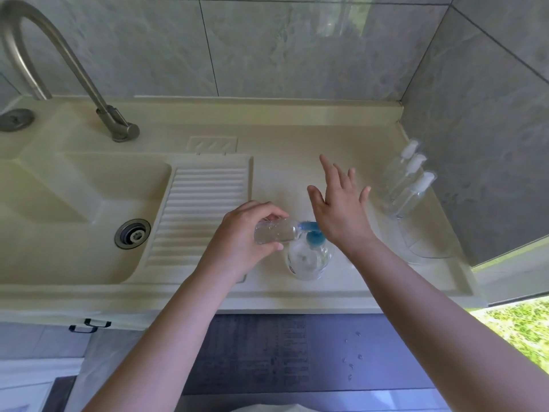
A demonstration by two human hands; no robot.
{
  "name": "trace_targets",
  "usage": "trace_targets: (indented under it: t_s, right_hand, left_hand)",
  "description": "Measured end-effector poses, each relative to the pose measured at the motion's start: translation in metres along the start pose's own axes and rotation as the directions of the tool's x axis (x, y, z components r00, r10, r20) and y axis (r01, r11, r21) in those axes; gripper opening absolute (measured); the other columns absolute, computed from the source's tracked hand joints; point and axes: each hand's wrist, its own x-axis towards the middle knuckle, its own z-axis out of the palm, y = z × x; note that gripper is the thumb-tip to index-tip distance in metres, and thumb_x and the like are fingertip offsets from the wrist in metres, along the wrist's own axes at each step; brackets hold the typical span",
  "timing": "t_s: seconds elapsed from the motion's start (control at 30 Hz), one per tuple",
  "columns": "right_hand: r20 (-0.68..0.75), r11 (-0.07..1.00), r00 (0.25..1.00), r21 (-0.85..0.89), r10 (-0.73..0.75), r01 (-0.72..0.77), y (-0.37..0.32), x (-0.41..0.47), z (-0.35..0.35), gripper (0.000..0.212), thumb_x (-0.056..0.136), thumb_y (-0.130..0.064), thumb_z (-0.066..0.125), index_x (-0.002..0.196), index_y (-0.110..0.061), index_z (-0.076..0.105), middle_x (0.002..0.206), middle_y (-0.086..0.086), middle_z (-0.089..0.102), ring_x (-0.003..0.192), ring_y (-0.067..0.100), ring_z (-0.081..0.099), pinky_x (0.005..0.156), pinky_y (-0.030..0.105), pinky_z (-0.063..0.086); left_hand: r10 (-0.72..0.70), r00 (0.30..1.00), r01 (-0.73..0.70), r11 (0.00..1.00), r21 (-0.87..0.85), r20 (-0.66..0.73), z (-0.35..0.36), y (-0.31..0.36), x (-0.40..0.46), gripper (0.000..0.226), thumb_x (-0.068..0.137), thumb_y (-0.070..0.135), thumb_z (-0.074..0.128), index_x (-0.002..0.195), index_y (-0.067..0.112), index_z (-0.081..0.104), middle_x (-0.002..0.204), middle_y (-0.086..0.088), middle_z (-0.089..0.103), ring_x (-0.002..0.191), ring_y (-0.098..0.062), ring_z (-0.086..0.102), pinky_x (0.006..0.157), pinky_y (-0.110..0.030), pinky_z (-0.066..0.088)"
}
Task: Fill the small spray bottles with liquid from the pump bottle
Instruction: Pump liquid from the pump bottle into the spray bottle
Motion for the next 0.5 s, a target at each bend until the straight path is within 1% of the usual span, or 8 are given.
trace_targets:
  t_s: [0.07, 0.17, 0.27, 0.37, 0.43, 0.5]
  right_hand:
    - [-0.009, 1.0, 1.0, -0.017, -0.023, 0.023, -0.001, -0.005, 0.002, 0.059, 0.106, -0.034, 0.037, 0.159, -0.032, 0.01, 0.165, 0.004, 0.017, 0.153, 0.03, -0.003, 0.119, 0.058, -0.004]
    - [0.029, 0.999, 0.999, -0.017, 0.028, -0.027, 0.001, -0.01, 0.01, 0.055, 0.107, -0.032, 0.031, 0.158, -0.034, 0.012, 0.165, 0.004, 0.017, 0.154, 0.029, -0.002, 0.119, 0.057, -0.003]
    - [0.065, 0.998, 0.997, -0.057, 0.031, -0.027, 0.003, -0.009, 0.013, 0.056, 0.107, -0.036, 0.03, 0.158, -0.036, 0.009, 0.166, 0.004, 0.014, 0.154, 0.028, -0.003, 0.12, 0.056, -0.004]
    - [0.071, 0.999, 0.997, 0.005, 0.035, -0.035, 0.003, -0.006, 0.004, 0.059, 0.106, -0.041, 0.032, 0.158, -0.035, 0.006, 0.166, 0.004, 0.011, 0.154, 0.028, -0.005, 0.119, 0.055, -0.005]
    - [0.051, 0.999, 0.998, -0.035, 0.024, -0.022, 0.005, -0.008, 0.004, 0.057, 0.107, -0.038, 0.031, 0.159, -0.034, 0.006, 0.166, 0.004, 0.012, 0.154, 0.028, -0.005, 0.119, 0.056, -0.005]
    - [0.06, 0.996, 0.997, -0.088, 0.04, -0.034, 0.006, -0.013, 0.008, 0.055, 0.107, -0.035, 0.026, 0.158, -0.034, 0.006, 0.166, 0.004, 0.013, 0.154, 0.028, -0.003, 0.12, 0.056, -0.003]
  left_hand:
    - [0.0, 1.0, 0.0, 1.0, -0.004, -0.006, 0.0, 0.0, -0.001, 0.048, 0.066, 0.011, 0.088, 0.108, 0.029, 0.07, 0.102, 0.012, 0.065, 0.097, 0.007, 0.058, 0.085, 0.0, 0.037]
    - [0.002, 1.0, -0.002, 1.0, -0.005, -0.007, 0.0, 0.0, -0.001, 0.049, 0.065, 0.01, 0.088, 0.107, 0.029, 0.071, 0.101, 0.011, 0.065, 0.095, 0.007, 0.057, 0.086, -0.001, 0.038]
    - [-0.001, 1.0, 0.001, 1.0, 0.011, -0.011, 0.0, -0.001, 0.0, 0.049, 0.065, 0.011, 0.089, 0.107, 0.031, 0.071, 0.1, 0.011, 0.065, 0.093, 0.006, 0.058, 0.086, -0.004, 0.04]
    - [-0.006, 1.0, 0.006, 1.0, -0.002, -0.01, 0.0, -0.001, -0.001, 0.05, 0.065, 0.011, 0.089, 0.106, 0.031, 0.071, 0.099, 0.013, 0.064, 0.094, 0.005, 0.059, 0.087, -0.007, 0.042]
    - [-0.004, 1.0, 0.004, 1.0, -0.001, -0.017, -0.001, -0.001, -0.002, 0.05, 0.064, 0.011, 0.089, 0.106, 0.031, 0.071, 0.1, 0.012, 0.064, 0.095, 0.003, 0.06, 0.089, -0.01, 0.044]
    - [-0.011, 1.0, 0.011, 1.0, -0.002, -0.013, 0.0, -0.002, -0.002, 0.05, 0.064, 0.011, 0.089, 0.106, 0.031, 0.071, 0.099, 0.012, 0.064, 0.094, 0.003, 0.06, 0.089, -0.01, 0.044]
